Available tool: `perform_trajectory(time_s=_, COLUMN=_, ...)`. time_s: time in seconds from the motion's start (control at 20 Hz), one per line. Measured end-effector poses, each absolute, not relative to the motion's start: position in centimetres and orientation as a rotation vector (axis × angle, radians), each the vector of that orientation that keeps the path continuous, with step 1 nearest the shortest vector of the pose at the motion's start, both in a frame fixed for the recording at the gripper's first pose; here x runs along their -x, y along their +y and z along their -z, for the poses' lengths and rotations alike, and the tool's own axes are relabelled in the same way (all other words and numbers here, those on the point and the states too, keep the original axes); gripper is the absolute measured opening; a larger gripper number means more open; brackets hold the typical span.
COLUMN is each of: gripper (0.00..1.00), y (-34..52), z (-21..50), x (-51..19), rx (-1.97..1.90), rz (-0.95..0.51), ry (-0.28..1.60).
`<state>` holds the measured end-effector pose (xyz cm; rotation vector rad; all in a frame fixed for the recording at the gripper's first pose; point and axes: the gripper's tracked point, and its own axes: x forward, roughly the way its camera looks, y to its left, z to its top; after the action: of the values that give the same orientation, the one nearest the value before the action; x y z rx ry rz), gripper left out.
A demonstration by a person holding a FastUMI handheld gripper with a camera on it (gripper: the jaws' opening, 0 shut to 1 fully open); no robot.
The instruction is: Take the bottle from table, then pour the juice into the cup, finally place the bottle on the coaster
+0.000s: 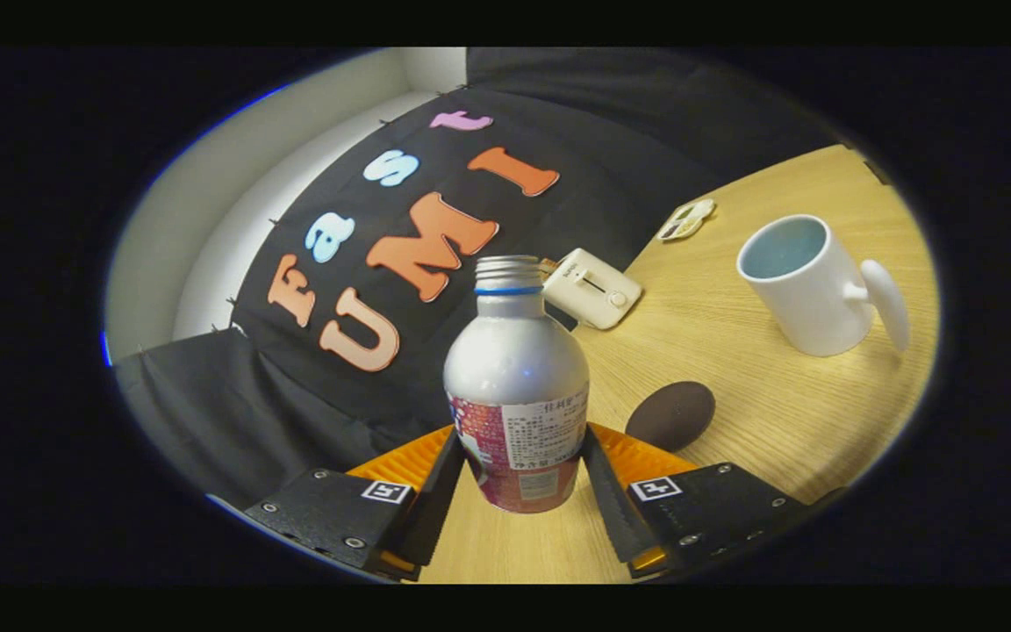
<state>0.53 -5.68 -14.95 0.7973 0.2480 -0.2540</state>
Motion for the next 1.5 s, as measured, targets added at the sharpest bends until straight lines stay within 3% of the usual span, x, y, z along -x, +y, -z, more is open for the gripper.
perform_trajectory(time_s=0.75, gripper=0.75, y=-10.7, z=14.2, x=-1.2, rx=-1.227, rz=0.338, ry=0.125)
perform_trajectory(time_s=1.5, gripper=0.75, y=-10.5, z=13.6, x=-2.6, rx=-1.528, rz=0.357, ry=0.026)
